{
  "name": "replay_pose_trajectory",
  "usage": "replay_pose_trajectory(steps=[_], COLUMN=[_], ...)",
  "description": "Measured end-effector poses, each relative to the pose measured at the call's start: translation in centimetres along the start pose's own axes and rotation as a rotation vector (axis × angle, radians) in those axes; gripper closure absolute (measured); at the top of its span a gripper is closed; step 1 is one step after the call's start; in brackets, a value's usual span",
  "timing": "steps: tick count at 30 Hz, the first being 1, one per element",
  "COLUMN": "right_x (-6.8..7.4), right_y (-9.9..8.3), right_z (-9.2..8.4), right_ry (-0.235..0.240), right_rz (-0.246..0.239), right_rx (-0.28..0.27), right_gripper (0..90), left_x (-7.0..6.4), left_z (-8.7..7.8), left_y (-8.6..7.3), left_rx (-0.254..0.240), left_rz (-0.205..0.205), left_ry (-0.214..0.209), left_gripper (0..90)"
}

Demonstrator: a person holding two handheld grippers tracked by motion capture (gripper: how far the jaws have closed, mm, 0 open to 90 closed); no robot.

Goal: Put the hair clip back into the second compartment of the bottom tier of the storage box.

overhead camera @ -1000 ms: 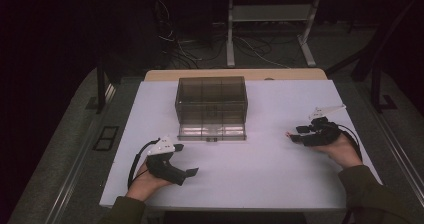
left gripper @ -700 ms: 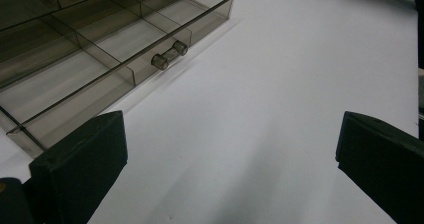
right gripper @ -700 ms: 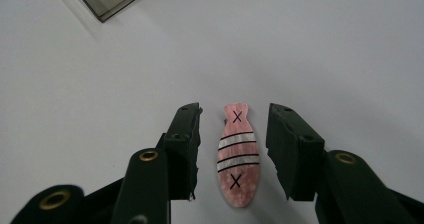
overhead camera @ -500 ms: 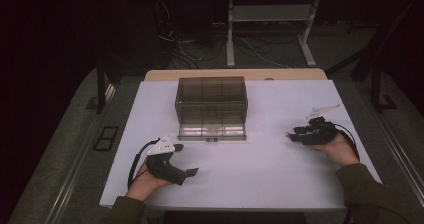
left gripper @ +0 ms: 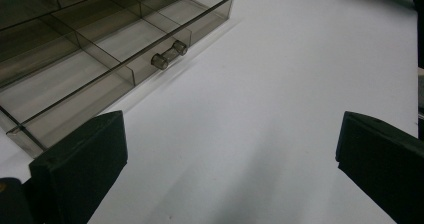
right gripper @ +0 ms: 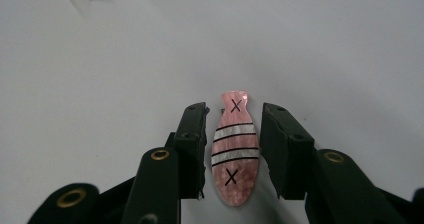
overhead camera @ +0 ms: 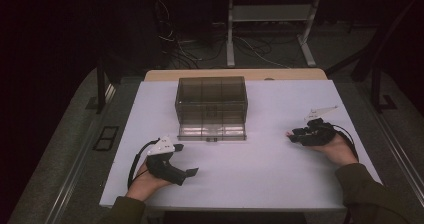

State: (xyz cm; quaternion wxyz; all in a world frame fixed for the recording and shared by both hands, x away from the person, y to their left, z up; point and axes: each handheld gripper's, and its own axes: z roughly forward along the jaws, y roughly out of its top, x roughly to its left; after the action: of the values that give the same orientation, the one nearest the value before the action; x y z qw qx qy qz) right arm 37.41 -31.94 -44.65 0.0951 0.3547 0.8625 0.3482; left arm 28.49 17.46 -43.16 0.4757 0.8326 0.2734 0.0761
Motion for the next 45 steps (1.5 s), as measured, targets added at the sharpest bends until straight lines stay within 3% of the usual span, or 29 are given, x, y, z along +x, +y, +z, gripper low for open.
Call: replay_pose_trajectory(steps=[26, 45], right_x=[0.3, 0.6], right_y=[-0.2, 0.1], right_z=[0.0, -1.4], right_ry=[-0.030, -0.049], right_rz=[-0.033, 0.003], right_rx=[0.008, -0.016], right_gripper=[67.8, 67.8], left_x=[0.0, 0.0], left_z=[0.0, 0.0], left_y=[0.0, 0.0], left_rx=[-0.002, -0.003], left_rz=[0.002, 0.001], left_ry=[0.001, 0.000], left_gripper=[0.0, 0.0])
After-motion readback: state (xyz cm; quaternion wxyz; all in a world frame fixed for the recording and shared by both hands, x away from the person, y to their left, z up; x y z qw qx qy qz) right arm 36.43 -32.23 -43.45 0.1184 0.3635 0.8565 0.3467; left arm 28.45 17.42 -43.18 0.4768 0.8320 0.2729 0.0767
